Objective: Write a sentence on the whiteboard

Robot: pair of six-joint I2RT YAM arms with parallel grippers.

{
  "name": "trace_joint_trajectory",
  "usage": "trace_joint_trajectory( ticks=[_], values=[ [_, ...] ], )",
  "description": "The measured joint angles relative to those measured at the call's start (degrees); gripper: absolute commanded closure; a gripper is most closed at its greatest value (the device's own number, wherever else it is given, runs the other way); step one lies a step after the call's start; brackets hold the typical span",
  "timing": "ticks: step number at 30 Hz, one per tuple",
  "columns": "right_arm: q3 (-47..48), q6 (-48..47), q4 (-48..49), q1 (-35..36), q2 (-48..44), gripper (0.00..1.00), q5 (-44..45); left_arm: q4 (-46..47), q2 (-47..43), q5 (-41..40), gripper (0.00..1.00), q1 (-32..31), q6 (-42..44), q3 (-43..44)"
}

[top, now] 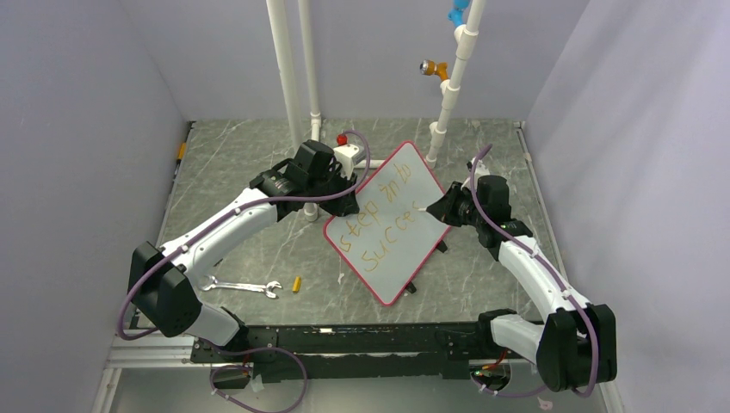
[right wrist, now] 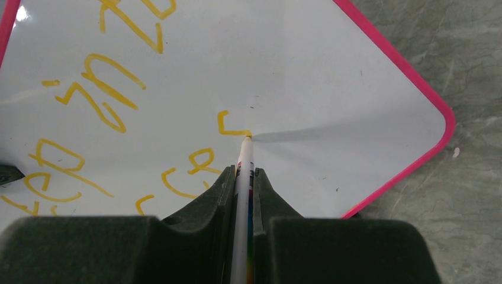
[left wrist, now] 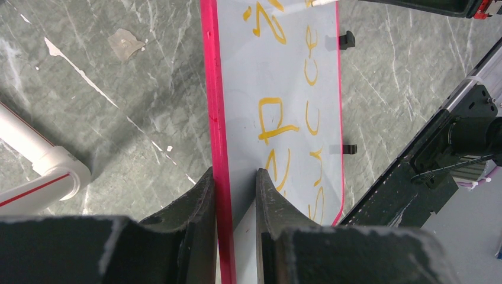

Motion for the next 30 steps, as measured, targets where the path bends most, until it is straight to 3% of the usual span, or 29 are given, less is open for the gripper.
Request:
trace_joint_trajectory(
  ticks=[12, 21, 30],
  values=[
    [1.8, -0.1, -4.7, 0.1, -1.7, 1.00, -3.4, 0.2, -0.6, -0.1, 1.00, -0.4, 0.4, 0.0],
    [7.9, -0.9, -10.1, 0.1, -7.0, 1.00, 0.8, 0.1, -0.7, -0.2, 1.00, -0.5, 0.5, 0.0],
    [8.9, -0.9, -9.7, 0.0, -1.6, 1.00, 3.7, 0.1, -0.7, -0.2, 1.00, -0.5, 0.5, 0.0]
  ],
)
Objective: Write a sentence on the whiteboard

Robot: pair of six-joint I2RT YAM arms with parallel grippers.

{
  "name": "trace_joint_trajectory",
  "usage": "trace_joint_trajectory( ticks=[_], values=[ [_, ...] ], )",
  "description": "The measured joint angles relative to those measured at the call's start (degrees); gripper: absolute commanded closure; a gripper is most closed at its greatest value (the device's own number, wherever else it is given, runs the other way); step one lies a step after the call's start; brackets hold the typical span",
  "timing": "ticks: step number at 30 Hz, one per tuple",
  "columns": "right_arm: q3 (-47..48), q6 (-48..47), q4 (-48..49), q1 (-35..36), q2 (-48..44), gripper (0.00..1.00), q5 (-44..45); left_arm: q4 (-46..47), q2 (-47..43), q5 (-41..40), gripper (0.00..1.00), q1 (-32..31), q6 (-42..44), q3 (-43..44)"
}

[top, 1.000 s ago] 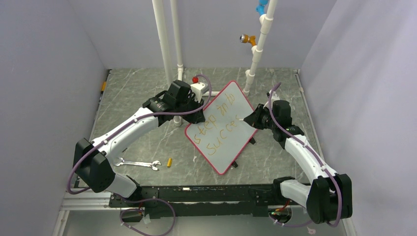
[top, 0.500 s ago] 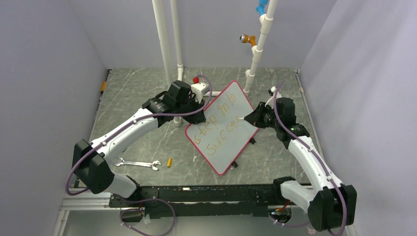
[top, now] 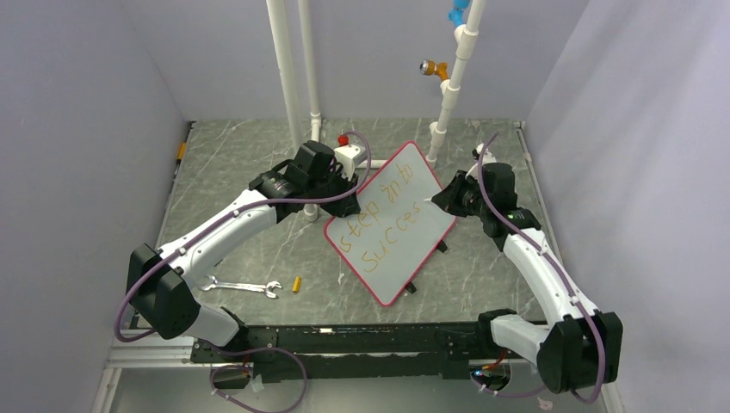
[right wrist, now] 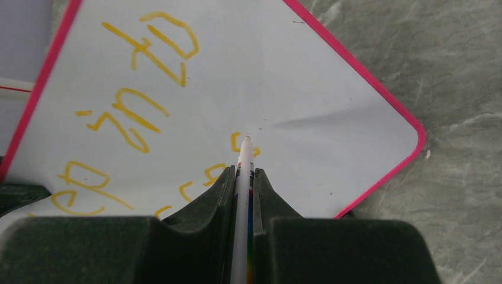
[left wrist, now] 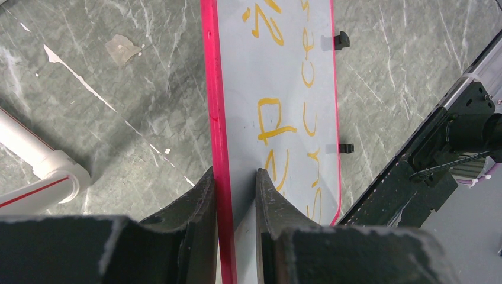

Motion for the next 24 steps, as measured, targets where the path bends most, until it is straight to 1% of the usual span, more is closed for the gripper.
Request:
trace_joint_trajectory(
  ticks=[6, 24],
  values=[
    [0.1, 0.0, 1.3, 0.0, 4.0, 1.00, 0.0, 0.0, 0.0, 0.0, 1.00, 0.0, 0.0, 0.0],
    [2.9, 0.3, 4.5, -0.3, 8.2, 1.00, -0.1, 0.0, 0.0, 0.0, 1.00, 0.0, 0.0, 0.0]
  ],
)
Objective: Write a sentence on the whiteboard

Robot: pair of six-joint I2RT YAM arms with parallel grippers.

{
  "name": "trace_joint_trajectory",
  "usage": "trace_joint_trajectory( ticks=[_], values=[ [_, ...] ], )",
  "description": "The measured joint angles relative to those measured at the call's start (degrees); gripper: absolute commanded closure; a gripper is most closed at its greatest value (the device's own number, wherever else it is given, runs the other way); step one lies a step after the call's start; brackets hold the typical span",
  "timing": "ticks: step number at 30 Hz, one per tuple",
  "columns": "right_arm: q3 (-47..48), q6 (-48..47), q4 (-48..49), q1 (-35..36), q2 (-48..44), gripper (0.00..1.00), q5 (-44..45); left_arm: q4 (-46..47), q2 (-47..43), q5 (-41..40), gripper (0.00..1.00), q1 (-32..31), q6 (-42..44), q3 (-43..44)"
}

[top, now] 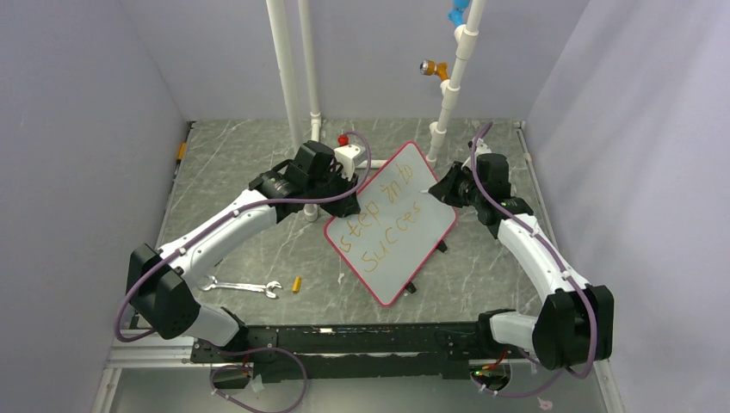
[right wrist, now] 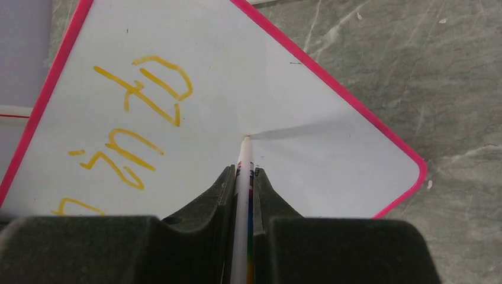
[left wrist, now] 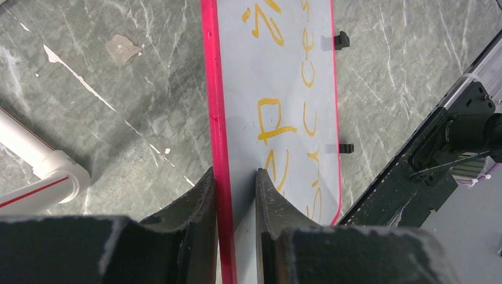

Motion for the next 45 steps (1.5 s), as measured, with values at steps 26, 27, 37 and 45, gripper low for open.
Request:
trace_joint_trajectory(
  ticks=[26, 27, 37, 45],
  values=[
    [-3.5, 0.9, 2.9, -0.4, -0.4, 1.00, -4.9, -0.9, 0.0, -0.4, 1.00, 0.0, -0.1, 0.0],
    [-3.7, 0.9, 2.9, -0.4, -0.6, 1.00, -5.0, -0.9, 0.0, -0.4, 1.00, 0.0, 0.0, 0.0],
    [-4.4, 0.9, 2.8, -0.4, -1.1, 1.00, -5.0, -0.9, 0.0, -0.5, 1.00, 0.0, -0.1, 0.0],
    [-4.3, 0.5, 1.9, -0.4, -1.1, 1.00, -3.0, -0.9, 0.0, -0.6, 1.00, 0.0, -0.1, 0.0]
  ],
)
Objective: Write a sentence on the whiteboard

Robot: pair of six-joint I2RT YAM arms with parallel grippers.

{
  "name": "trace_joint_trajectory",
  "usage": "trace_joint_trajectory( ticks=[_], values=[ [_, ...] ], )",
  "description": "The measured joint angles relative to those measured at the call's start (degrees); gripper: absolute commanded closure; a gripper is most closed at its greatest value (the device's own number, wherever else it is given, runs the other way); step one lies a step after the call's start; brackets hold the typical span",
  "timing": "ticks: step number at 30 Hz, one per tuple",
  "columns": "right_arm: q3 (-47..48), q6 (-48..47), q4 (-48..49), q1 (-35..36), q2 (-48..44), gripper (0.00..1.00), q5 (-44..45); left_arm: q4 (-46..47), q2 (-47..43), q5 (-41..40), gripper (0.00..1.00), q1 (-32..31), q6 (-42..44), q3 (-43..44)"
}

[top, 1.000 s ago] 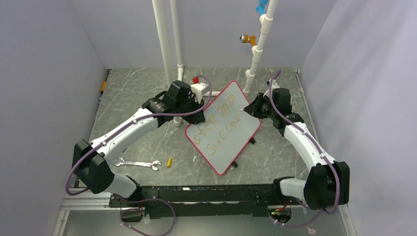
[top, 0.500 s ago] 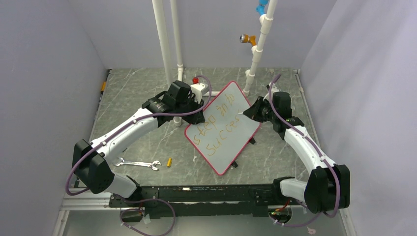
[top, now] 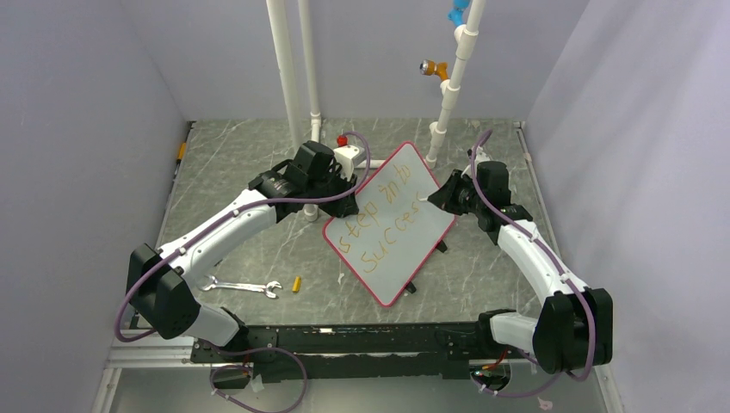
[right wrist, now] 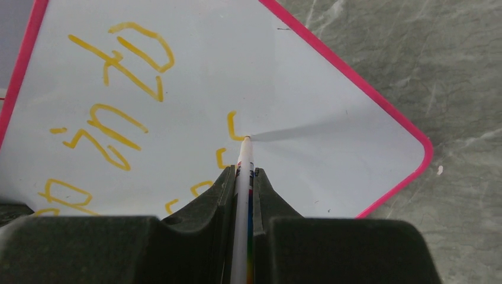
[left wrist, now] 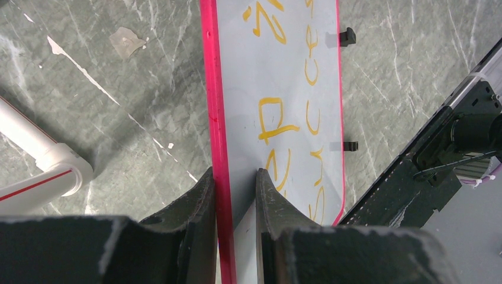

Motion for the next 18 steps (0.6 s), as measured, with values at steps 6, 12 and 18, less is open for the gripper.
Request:
trace_joint_trajectory(
  ticks=[6, 12, 18],
  values=[
    [1.1, -0.6, -1.4, 0.0, 0.7, 1.00, 1.8, 0.0, 0.0, 0.0, 1.00, 0.0, 0.0, 0.0],
    [2.1, -1.3, -2.3, 0.0, 1.5, 1.00, 3.6, 0.0, 0.0, 0.0, 1.00, 0.0, 0.0, 0.0],
    [2.2, -2.1, -3.1, 0.0, 1.7, 1.00, 5.7, 0.0, 0.0, 0.0, 1.00, 0.0, 0.0, 0.0]
  ],
)
